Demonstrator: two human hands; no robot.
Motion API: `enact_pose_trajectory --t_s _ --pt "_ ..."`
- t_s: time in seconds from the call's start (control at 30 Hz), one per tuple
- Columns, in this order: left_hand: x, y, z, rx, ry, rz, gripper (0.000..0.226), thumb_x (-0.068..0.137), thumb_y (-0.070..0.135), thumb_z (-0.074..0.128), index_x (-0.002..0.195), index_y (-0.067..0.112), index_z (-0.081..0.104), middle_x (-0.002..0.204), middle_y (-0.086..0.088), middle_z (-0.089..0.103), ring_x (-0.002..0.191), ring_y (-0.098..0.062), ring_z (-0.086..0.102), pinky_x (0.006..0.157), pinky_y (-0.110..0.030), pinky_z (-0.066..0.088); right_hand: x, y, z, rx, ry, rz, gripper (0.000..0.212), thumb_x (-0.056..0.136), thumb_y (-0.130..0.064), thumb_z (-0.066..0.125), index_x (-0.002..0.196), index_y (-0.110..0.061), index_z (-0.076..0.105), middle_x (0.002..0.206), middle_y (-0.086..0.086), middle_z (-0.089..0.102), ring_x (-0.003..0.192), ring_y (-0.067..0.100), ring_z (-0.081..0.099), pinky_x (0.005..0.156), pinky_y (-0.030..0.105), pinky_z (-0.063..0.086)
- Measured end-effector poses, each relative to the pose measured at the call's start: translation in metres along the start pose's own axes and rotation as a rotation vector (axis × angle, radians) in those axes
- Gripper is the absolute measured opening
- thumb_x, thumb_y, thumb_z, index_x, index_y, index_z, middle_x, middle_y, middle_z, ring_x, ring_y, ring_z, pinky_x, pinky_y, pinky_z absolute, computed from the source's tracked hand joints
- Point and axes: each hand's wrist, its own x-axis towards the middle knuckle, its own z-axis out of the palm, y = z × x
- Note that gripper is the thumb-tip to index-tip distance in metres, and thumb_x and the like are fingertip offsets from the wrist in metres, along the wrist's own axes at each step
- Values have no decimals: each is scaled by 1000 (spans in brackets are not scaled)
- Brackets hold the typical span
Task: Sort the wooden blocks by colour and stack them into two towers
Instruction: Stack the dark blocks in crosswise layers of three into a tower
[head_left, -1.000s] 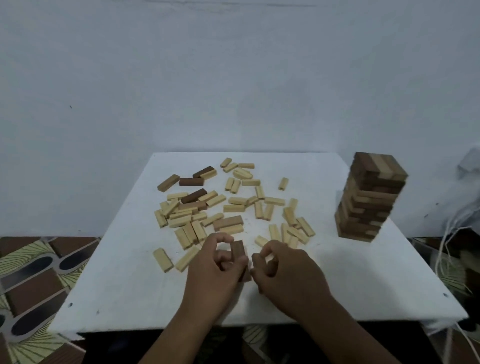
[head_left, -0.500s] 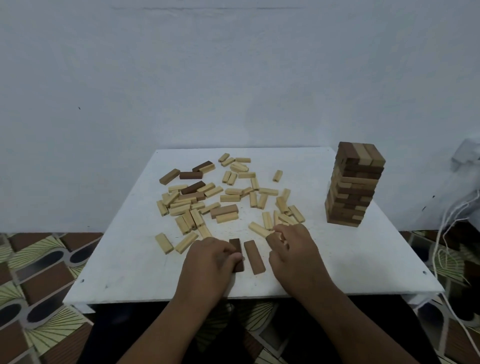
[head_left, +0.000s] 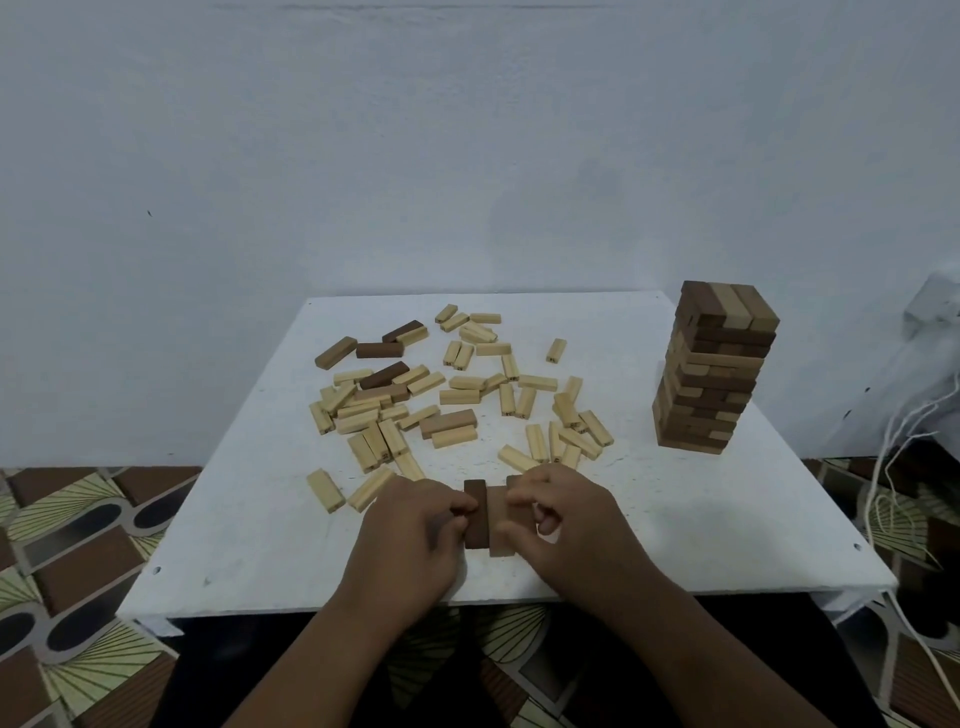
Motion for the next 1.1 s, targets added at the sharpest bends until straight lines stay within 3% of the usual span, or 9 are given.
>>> enact_pose_trajectory --t_s 0.1,0.23,0.47,0.63,0.83,0.93,1.0,1.1 --pt "1 -2 -1 -8 -14 27 28 79 12 73 99 32 76 93 20 68 94 -9 53 83 -24 42 1 1 -5 1 -159 23 44 66 -41 86 105 -25 76 108 -22 56 95 -6 53 76 5 43" --pt "1 -3 -1 -21 -30 42 31 76 8 77 98 29 77 93 14 71 94 -14 55 85 -30 45 2 2 -4 -65 -177 30 42 70 -37 85 109 -24 76 108 -20 57 93 -5 50 75 0 37" --pt "3 -8 -1 -71 -16 35 32 72 7 83 91 31 78 90 17 70 93 -6 53 82 -22 43 5 3 -1 -72 -157 45 30 76 -30 81 105 -22 78 113 -14 66 97 -6 49 79 -2 30" --pt "3 -12 -1 -25 -35 31 32 75 11 81 90 38 76 98 23 60 102 0 46 83 -8 32 8 5 -1 -62 -166 72 28 77 -26 81 104 -20 78 112 -8 70 100 0 55 80 0 31" --pt "5 -14 3 -17 -57 26 39 73 8 82 92 41 72 115 26 62 111 6 39 88 -2 29 9 6 -3 -60 -192 67 23 77 -25 80 100 -19 79 109 -4 73 105 9 58 88 16 39" --pt "6 -15 4 9 -66 54 46 73 7 82 104 39 73 120 26 63 102 -1 42 89 -20 38 10 9 0 -68 -183 53 18 77 -25 80 94 -19 80 104 -4 74 102 8 58 81 4 31" --pt "6 -15 4 67 -86 49 50 76 12 79 112 45 69 124 33 58 106 -3 41 89 -31 32 10 10 1 -63 -182 46 17 77 -25 80 92 -19 80 102 -5 75 100 8 58 80 4 31" --pt "5 -13 1 123 -117 37 49 82 16 74 116 50 64 125 42 49 111 5 31 87 -24 18 10 10 -1 -68 -193 15 15 76 -27 81 89 -20 81 98 -5 75 94 8 59 81 18 41"
